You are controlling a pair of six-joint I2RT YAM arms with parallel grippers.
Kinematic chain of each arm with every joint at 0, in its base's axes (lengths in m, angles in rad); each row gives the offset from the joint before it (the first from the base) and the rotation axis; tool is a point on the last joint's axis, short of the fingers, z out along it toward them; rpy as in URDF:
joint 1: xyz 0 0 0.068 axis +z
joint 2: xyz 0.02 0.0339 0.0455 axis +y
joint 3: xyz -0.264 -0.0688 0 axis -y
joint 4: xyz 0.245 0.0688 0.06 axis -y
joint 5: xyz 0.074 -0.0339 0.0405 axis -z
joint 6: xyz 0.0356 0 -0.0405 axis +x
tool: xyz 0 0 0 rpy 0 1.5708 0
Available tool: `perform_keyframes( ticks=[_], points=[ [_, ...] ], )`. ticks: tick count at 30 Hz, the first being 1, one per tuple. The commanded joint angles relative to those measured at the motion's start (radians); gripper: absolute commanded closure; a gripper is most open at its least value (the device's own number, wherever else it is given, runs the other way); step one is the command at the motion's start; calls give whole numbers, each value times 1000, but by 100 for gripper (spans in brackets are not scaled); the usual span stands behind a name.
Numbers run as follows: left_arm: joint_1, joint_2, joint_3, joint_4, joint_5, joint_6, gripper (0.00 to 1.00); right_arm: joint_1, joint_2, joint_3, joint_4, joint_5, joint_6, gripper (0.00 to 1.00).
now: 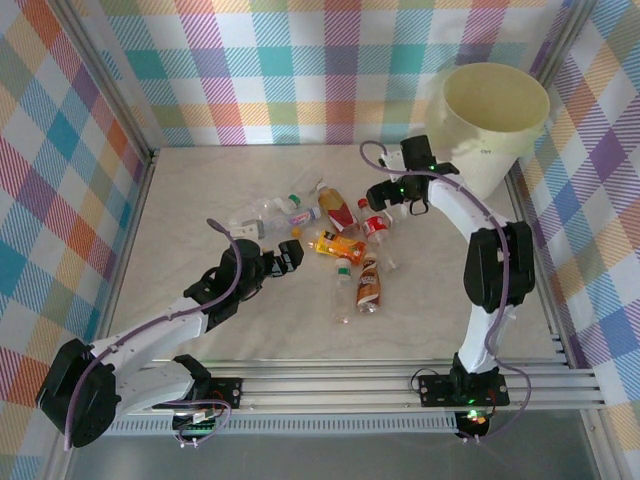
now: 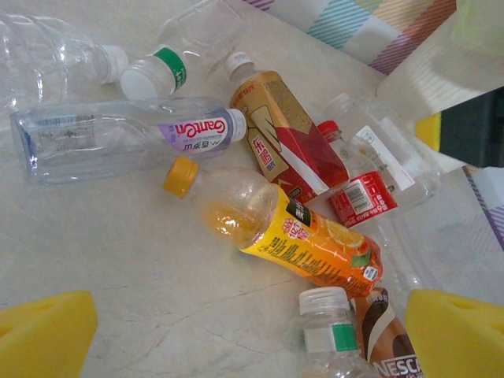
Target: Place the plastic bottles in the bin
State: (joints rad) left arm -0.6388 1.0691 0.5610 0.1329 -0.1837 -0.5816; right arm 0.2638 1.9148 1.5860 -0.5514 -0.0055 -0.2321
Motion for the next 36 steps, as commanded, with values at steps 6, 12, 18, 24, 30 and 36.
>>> perform_keyframes(
  ticks=[6, 12, 18, 24, 30, 36],
  points=[
    [5, 15, 40, -2, -20, -29, 0, 15, 134, 140, -86, 135, -70, 21],
    [5, 22, 50, -11, -19, -36, 0, 15, 189, 172, -95, 89, -57, 22],
    [5, 22, 48, -22, -14, -44, 0, 15, 238, 182, -95, 84, -21, 19],
    [5, 24, 43, -24, -14, -47, 0, 14, 226, 158, -69, 64, -7, 23],
    [5, 25, 41, -19, -6, -39, 0, 15, 167, 122, -29, 105, -1, 35],
    [5, 11, 25, 8, -7, -34, 0, 14, 19, 46, 54, 110, 3, 46]
  ],
)
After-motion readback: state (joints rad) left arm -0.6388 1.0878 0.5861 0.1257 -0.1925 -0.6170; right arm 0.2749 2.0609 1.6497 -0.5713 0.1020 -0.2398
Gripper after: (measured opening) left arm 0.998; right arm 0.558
